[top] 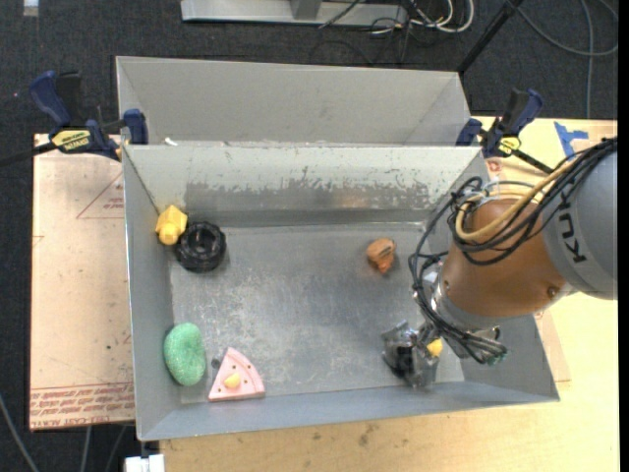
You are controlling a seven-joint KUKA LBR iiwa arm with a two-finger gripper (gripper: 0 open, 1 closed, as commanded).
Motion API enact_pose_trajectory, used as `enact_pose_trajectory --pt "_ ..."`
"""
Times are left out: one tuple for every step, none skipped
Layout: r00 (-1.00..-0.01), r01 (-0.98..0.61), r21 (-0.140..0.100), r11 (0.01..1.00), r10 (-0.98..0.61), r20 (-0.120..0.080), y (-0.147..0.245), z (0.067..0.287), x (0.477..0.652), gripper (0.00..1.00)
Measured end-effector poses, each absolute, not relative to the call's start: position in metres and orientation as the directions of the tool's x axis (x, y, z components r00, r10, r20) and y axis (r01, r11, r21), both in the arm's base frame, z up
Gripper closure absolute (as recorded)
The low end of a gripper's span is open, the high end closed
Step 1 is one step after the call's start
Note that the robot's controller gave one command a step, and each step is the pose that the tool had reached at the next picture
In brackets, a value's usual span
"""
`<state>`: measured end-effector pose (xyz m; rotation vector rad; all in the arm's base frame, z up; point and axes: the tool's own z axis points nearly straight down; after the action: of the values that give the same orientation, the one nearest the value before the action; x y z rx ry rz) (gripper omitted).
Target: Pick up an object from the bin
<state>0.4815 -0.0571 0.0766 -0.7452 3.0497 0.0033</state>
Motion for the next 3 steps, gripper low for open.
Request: enact_pose_trajectory --pt "-0.887 -0.461 0.002 0.887 -0.461 -0.003 -0.057 0.077 0.482 1.00" --pt "-0.879 -0.476 0.001 0.879 -0.476 -0.002 -0.099 0.080 0.479 1.00" --pt "-0.879 -0.476 0.001 0.879 -0.476 -0.002 -0.099 0.080 0.479 1.00"
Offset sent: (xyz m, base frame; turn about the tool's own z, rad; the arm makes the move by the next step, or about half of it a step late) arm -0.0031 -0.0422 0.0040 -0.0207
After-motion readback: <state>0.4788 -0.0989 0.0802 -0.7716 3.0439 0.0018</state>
